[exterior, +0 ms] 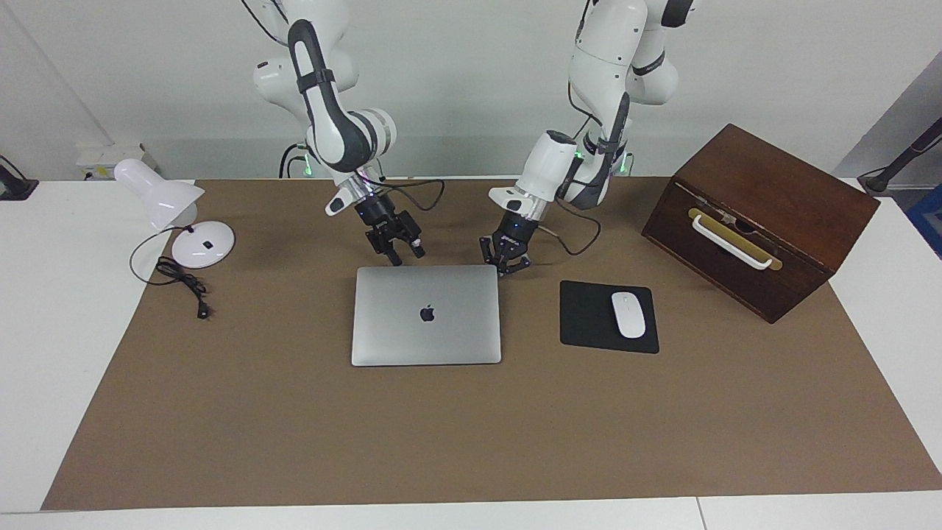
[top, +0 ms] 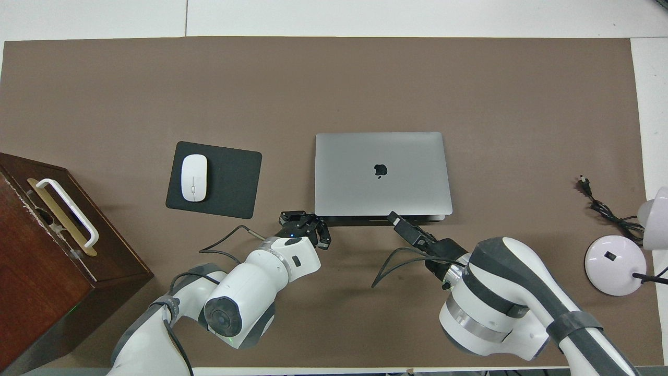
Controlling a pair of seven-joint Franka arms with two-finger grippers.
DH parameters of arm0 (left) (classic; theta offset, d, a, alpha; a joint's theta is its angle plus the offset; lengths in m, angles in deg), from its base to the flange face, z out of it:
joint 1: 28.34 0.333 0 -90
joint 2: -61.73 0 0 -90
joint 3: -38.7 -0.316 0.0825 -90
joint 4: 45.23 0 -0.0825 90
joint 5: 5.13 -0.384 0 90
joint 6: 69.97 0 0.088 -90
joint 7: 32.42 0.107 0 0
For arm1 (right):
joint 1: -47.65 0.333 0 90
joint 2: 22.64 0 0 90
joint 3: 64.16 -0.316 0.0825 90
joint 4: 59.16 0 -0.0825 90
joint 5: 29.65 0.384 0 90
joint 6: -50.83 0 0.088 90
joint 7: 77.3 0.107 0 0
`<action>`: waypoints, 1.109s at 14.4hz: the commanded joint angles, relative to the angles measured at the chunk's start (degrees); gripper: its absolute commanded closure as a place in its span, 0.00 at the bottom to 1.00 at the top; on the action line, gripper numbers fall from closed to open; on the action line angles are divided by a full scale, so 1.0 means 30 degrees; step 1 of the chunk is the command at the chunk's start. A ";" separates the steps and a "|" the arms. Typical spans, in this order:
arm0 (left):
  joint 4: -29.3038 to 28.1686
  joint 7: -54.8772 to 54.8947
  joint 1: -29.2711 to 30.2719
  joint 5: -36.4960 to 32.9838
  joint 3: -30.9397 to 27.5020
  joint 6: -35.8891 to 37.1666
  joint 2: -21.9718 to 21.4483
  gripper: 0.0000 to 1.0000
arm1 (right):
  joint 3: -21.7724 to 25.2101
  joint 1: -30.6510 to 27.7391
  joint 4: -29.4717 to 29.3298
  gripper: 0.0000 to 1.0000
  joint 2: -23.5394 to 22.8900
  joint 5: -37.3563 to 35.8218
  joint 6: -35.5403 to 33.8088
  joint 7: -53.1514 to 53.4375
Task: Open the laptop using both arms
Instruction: 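Lift the laptop lid upward with the right gripper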
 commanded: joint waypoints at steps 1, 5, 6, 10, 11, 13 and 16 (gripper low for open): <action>0.0477 0.0539 -0.0310 0.0231 -0.0379 -0.0299 0.1031 1.00 | -0.0076 -0.0389 -0.0741 0.00 -0.0527 0.0623 0.0064 -0.0924; 0.0506 0.0539 -0.0310 0.0231 -0.0379 -0.0299 0.1061 1.00 | -0.0105 -0.0359 -0.1736 0.00 -0.1113 0.0623 0.0767 -0.0924; 0.0506 0.0539 -0.0310 0.0231 -0.0379 -0.0299 0.1090 1.00 | -0.0106 -0.0359 -0.1942 0.00 -0.1202 0.0623 0.0913 -0.0924; 0.0710 0.0539 -0.0310 0.0260 -0.0379 -0.0299 0.1353 1.00 | -0.0106 -0.0330 -0.2733 0.00 -0.1729 0.0594 0.1412 -0.0924; 0.0769 0.0539 -0.0339 0.0260 -0.0379 -0.0299 0.1383 1.00 | -0.0106 -0.0359 -0.2851 0.00 -0.1788 0.0594 0.1442 -0.0895; 0.0828 0.0539 -0.0427 0.0260 -0.0379 -0.0299 0.1471 1.00 | -0.0106 -0.0359 -0.3201 0.00 -0.1934 0.0594 0.1530 -0.0866; 0.0857 0.0539 -0.0427 0.0260 -0.0379 -0.0299 0.1471 1.00 | -0.0106 -0.0359 -0.3701 0.00 -0.2140 0.0594 0.1793 -0.0865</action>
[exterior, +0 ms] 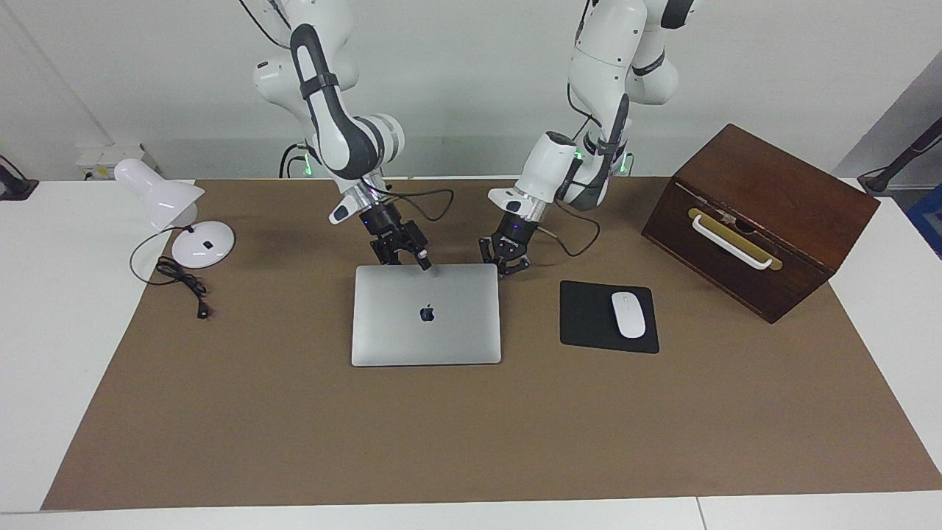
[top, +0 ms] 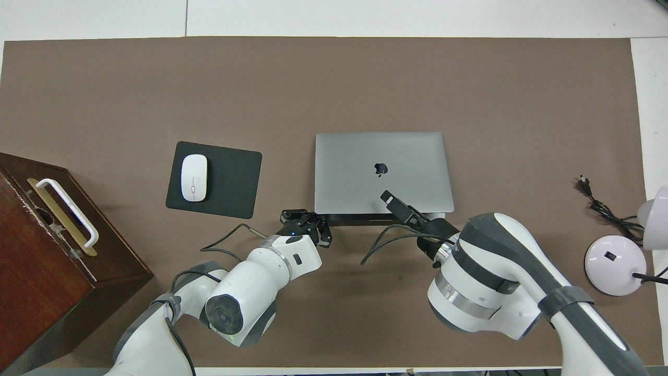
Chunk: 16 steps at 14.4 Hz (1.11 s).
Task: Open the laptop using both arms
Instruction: 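Lift the laptop lid upward with the right gripper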
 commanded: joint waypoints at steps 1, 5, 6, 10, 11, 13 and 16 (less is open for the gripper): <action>0.0584 0.0526 -0.0424 0.0289 -0.0367 -0.0257 0.1271 1.00 | -0.0121 -0.0300 -0.0941 0.00 -0.0564 0.0593 0.0489 -0.0864; 0.0584 0.0555 -0.0424 0.0260 -0.0425 -0.0228 0.1271 1.00 | -0.0151 -0.0212 -0.1702 0.00 -0.0827 0.0622 0.0547 -0.0777; 0.0584 0.0526 -0.0424 0.0260 -0.0425 -0.0228 0.1271 1.00 | -0.0151 -0.0211 -0.1965 0.00 -0.0916 0.0594 0.0605 -0.0776; 0.0584 0.0526 -0.0424 0.0260 -0.0425 -0.0228 0.1271 1.00 | -0.0180 -0.0094 -0.3254 0.00 -0.1501 0.0623 0.1045 -0.0747; 0.0584 0.0555 -0.0424 0.0260 -0.0425 -0.0228 0.1242 1.00 | -0.0151 -0.0094 -0.3576 0.00 -0.1619 0.0623 0.1045 -0.0718; 0.0584 0.0555 -0.0453 0.0260 -0.0484 -0.0228 0.1271 1.00 | -0.0151 -0.0123 -0.4074 0.00 -0.1824 0.0623 0.1016 -0.0718; 0.0584 0.0555 -0.0453 0.0260 -0.0513 -0.0228 0.1271 1.00 | -0.0180 -0.0124 -0.5186 0.00 -0.2234 0.0652 0.1016 -0.0688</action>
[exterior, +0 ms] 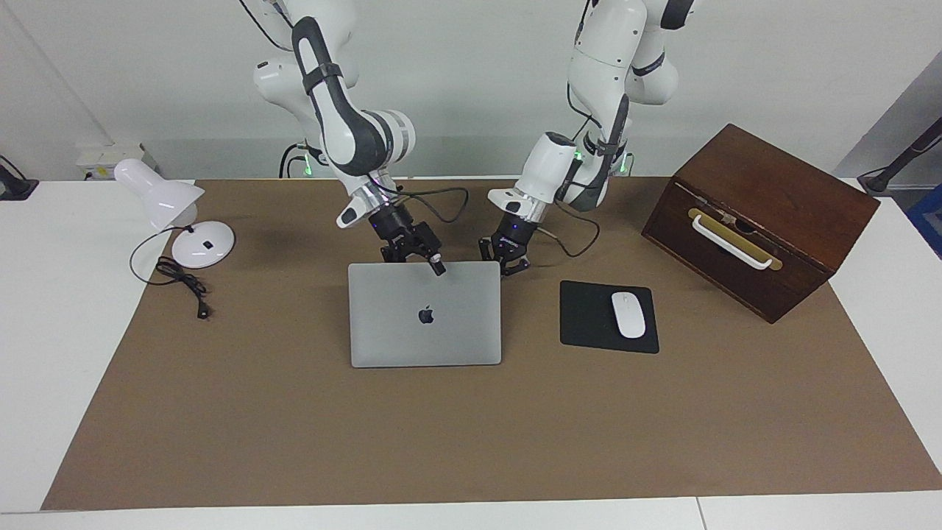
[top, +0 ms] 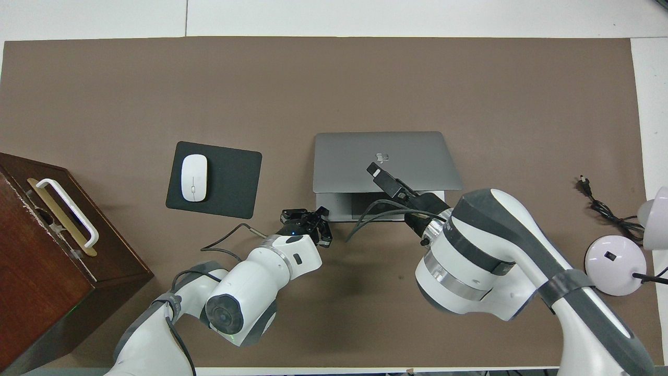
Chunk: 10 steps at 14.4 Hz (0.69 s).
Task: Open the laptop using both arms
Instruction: 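Lift the laptop lid upward with the right gripper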
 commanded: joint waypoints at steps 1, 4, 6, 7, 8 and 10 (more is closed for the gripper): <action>0.0561 0.0538 -0.0442 0.0260 -0.0494 -0.0201 0.1242 1.00 | -0.0044 -0.0203 -0.1993 0.00 -0.1232 0.0657 0.0376 -0.0688; 0.0561 0.0538 -0.0442 0.0260 -0.0494 -0.0201 0.1242 1.00 | -0.0044 -0.0290 -0.2581 0.00 -0.1409 0.0629 0.0230 -0.0513; 0.0561 0.0538 -0.0442 0.0260 -0.0494 -0.0201 0.1242 1.00 | -0.0044 -0.0408 -0.2932 0.00 -0.1496 0.0628 -0.0004 -0.0513; 0.0561 0.0538 -0.0442 0.0260 -0.0494 -0.0201 0.1242 1.00 | -0.0044 -0.0466 -0.3137 0.00 -0.1555 0.0628 -0.0063 -0.0513; 0.0561 0.0538 -0.0471 0.0260 -0.0494 -0.0201 0.1242 1.00 | -0.0044 -0.0525 -0.3313 0.00 -0.1555 0.0628 -0.0151 -0.0513; 0.0561 0.0538 -0.0471 0.0260 -0.0494 -0.0201 0.1242 1.00 | -0.0044 -0.0525 -0.3810 0.00 -0.1759 0.0628 -0.0210 -0.0513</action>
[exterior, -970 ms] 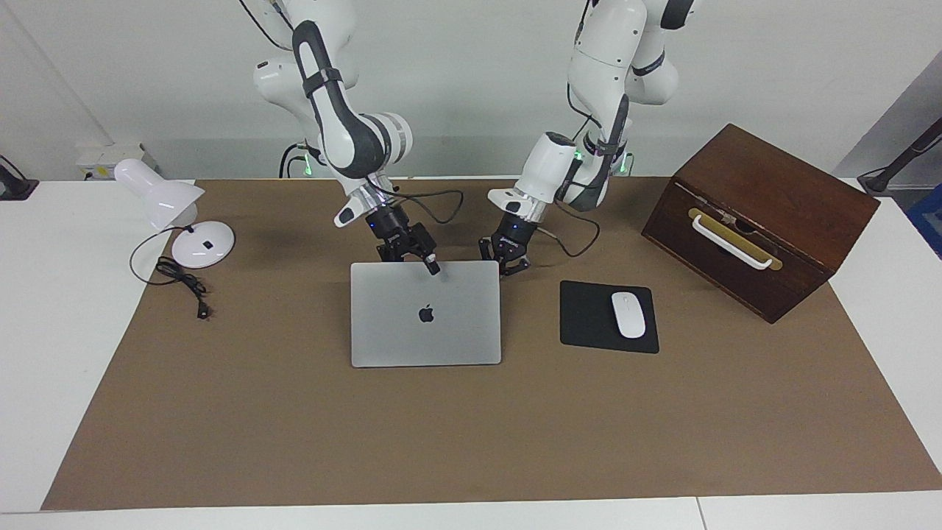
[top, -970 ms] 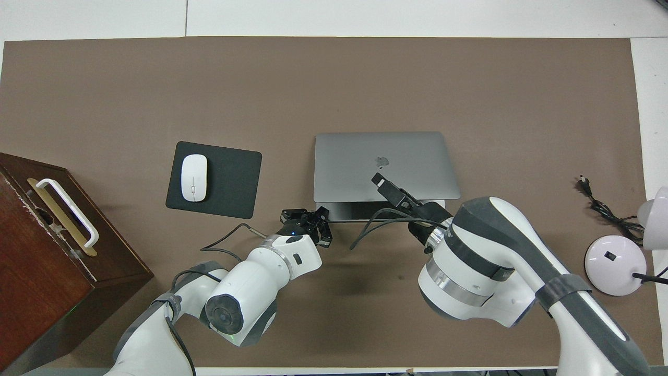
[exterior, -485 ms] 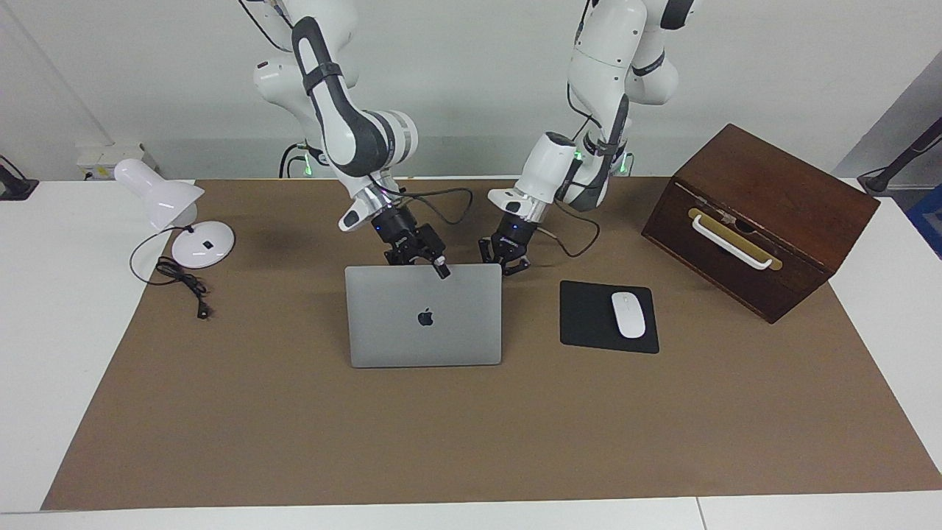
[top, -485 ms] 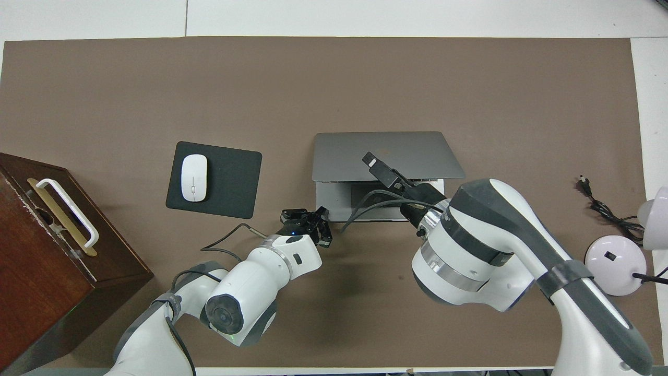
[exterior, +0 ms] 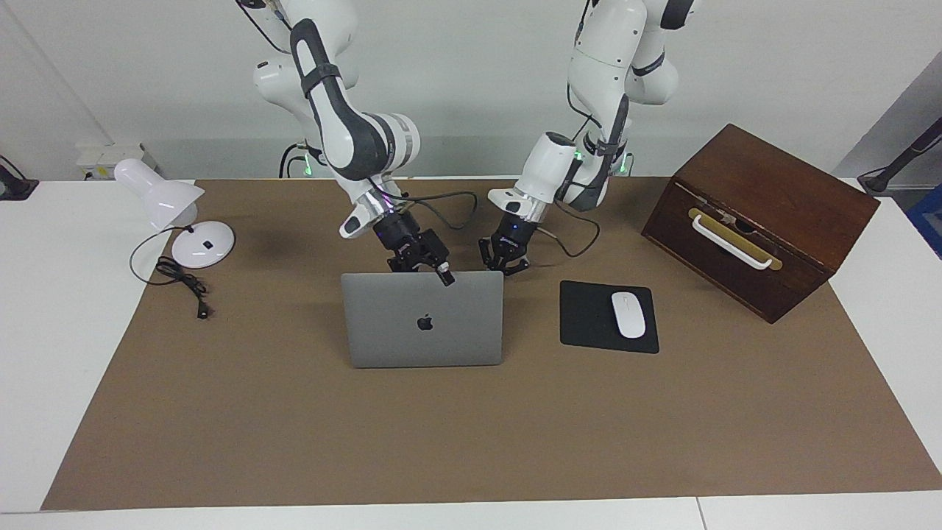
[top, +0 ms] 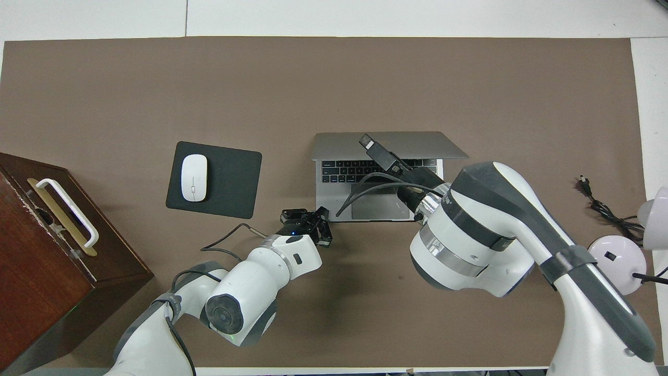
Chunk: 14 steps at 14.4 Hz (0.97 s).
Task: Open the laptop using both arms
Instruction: 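Lift the laptop lid upward with the right gripper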
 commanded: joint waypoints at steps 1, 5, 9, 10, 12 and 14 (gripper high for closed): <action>0.0561 0.0535 -0.0465 0.0260 -0.0489 -0.0199 0.1242 1.00 | -0.0154 -0.0356 -0.1249 0.00 -0.0507 0.0655 -0.0199 -0.0512; 0.0561 0.0535 -0.0465 0.0260 -0.0489 -0.0199 0.1242 1.00 | -0.0124 -0.0501 -0.1865 0.00 -0.0683 0.0626 -0.0580 -0.0512; 0.0561 0.0535 -0.0465 0.0260 -0.0489 -0.0199 0.1242 1.00 | -0.0124 -0.0824 -0.2568 0.00 -0.0975 0.0538 -0.0756 -0.0425; 0.0532 0.0535 -0.0465 0.0260 -0.0489 -0.0199 0.1213 1.00 | -0.0124 -0.0970 -0.2743 0.00 -0.1034 0.0451 -0.0756 -0.0396; 0.0532 0.0535 -0.0465 0.0260 -0.0489 -0.0199 0.1213 1.00 | -0.0124 -0.1087 -0.3125 0.00 -0.1210 0.0334 -0.0756 -0.0221; 0.0532 0.0535 -0.0465 0.0260 -0.0489 -0.0199 0.1242 1.00 | -0.0124 -0.1205 -0.3418 0.00 -0.1357 0.0304 -0.0756 -0.0044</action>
